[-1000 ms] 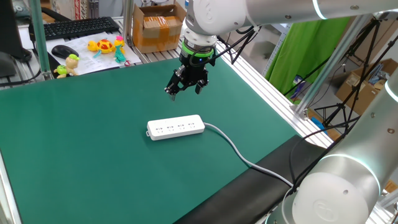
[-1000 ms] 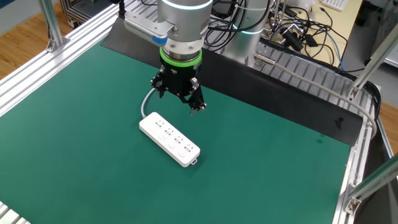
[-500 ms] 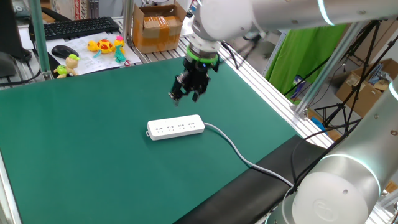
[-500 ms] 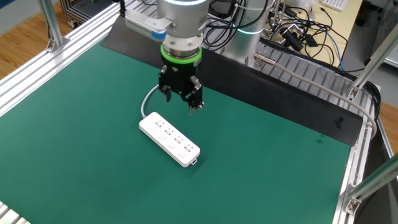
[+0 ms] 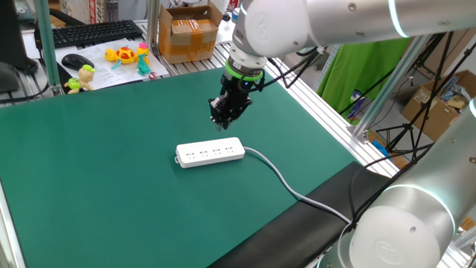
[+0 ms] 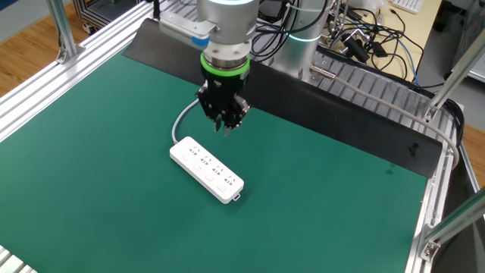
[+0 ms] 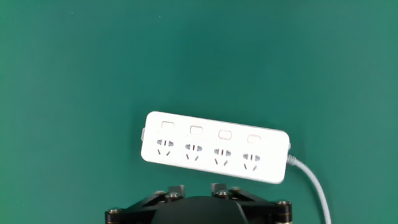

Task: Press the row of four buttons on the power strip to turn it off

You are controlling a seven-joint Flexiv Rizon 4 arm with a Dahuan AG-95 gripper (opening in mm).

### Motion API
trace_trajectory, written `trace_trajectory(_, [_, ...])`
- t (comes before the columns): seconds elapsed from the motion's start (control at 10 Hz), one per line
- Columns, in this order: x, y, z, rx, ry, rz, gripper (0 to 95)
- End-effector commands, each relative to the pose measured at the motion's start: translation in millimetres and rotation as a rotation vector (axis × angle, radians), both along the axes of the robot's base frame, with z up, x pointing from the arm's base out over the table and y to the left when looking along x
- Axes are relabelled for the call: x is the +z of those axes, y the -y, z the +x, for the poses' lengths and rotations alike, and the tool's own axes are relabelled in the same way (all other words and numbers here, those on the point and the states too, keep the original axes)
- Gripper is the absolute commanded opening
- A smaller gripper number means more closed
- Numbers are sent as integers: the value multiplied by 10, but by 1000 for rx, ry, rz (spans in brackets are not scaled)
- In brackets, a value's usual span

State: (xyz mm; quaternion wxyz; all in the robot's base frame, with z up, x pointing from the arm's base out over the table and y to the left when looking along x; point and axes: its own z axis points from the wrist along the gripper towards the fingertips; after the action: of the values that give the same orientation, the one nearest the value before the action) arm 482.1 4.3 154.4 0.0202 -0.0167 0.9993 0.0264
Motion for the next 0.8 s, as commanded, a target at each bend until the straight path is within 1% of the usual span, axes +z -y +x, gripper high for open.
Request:
trace_trajectory(0.1, [-9,49,14,50,15,-3,0])
trace_trajectory(0.4, [-59,177,102,74,21,-4,0])
trace_trajectory(0.5, [-66,200,118,75,23,-4,0])
trace_trajectory(0.6, [-97,313,200,93,27,-5,190])
trace_trajectory(0.8, [-105,393,278,110,29,-8,190])
